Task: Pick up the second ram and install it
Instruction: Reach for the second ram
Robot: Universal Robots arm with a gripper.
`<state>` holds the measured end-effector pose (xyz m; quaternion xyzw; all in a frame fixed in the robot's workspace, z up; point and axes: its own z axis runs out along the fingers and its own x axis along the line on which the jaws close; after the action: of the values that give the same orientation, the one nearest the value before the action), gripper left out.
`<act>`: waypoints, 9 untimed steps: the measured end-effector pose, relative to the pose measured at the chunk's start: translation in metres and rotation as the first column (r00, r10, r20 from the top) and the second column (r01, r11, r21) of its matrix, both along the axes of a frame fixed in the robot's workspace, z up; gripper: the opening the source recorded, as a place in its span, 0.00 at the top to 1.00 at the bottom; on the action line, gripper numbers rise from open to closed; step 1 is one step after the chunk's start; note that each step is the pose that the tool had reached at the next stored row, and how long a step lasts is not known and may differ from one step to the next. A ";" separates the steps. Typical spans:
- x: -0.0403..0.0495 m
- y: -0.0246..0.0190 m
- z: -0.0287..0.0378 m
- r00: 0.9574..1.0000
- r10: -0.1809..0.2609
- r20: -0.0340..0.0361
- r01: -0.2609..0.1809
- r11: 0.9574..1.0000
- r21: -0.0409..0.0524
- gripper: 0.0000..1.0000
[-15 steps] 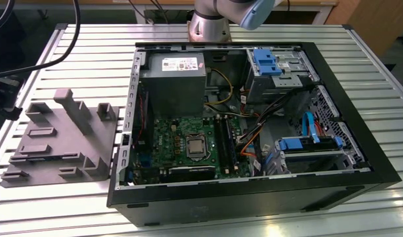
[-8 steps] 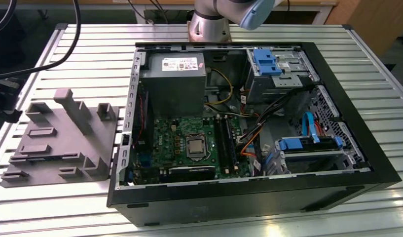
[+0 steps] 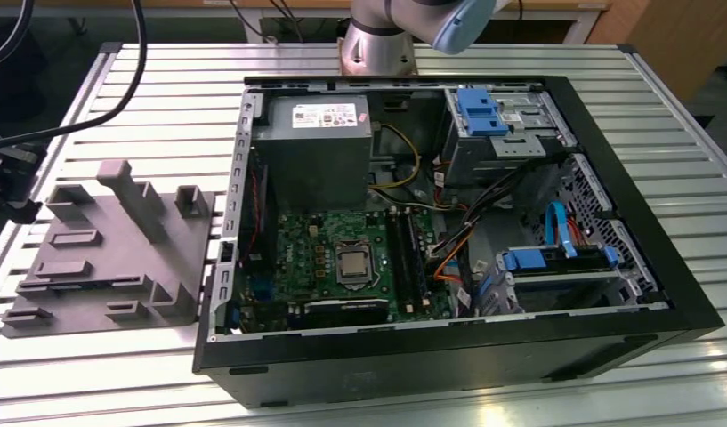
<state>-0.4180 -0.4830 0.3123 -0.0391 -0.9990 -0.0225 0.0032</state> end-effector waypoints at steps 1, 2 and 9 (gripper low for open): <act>-0.0002 0.0000 -0.0004 1.000 0.000 0.000 0.000 1.000 0.000 0.89; -0.0005 0.0000 -0.0007 1.000 0.000 0.000 0.000 1.000 0.000 0.89; -0.0023 -0.0001 -0.0017 1.000 0.000 0.000 0.000 1.000 0.000 0.89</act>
<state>-0.4204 -0.4831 0.3106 -0.0391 -0.9990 -0.0225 0.0034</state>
